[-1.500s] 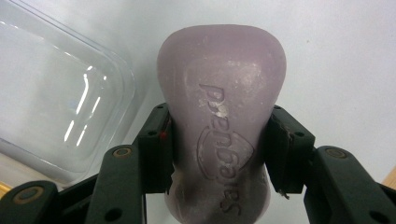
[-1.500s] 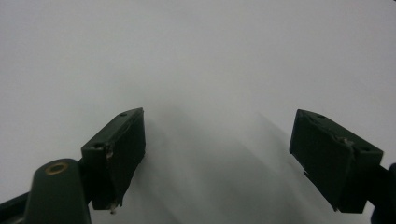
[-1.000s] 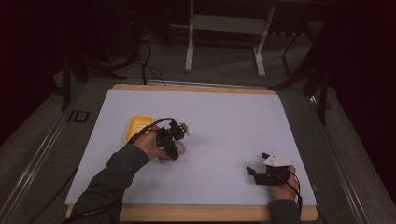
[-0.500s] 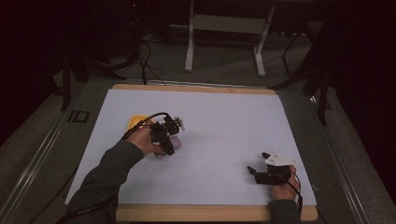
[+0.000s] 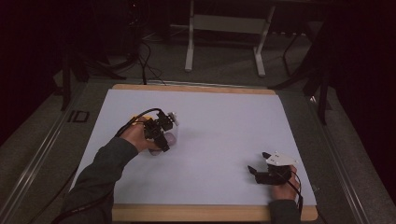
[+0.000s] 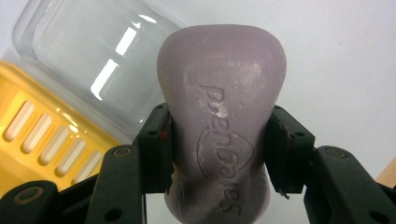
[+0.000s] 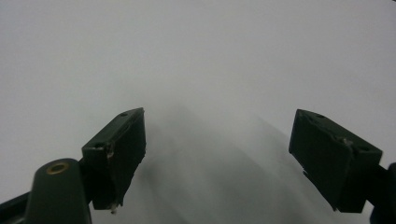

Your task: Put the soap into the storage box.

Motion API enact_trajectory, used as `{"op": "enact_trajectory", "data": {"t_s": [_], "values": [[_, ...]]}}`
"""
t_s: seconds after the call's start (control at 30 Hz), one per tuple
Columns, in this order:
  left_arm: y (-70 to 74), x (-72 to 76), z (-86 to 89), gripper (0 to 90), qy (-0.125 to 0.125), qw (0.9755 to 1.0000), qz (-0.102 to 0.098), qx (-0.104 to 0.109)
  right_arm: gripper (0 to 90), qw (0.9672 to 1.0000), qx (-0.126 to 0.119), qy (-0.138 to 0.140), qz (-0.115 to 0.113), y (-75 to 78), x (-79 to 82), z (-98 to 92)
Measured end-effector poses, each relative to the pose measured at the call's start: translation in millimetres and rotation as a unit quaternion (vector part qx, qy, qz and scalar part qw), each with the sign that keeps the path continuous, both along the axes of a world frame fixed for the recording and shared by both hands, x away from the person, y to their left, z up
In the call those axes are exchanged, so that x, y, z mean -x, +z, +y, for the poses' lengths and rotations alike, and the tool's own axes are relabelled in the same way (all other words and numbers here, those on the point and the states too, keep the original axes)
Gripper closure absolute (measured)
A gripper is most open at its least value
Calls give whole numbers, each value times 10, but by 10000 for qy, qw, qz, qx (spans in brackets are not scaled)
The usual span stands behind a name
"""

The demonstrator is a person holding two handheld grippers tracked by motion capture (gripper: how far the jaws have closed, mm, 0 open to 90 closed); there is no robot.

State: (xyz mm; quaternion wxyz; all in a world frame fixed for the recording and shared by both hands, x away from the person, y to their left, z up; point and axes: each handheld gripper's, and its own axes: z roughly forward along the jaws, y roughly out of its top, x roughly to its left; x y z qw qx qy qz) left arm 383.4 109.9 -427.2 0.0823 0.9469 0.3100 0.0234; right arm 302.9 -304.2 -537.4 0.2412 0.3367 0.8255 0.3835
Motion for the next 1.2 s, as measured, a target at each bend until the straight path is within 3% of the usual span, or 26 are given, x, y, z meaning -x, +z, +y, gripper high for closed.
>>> {"op": "enact_trajectory", "data": {"t_s": [1.2], "values": [[221,-212,326,498,524,9982,-10,278,184,10000,-10,-34,-3,1,3,-2]]}}
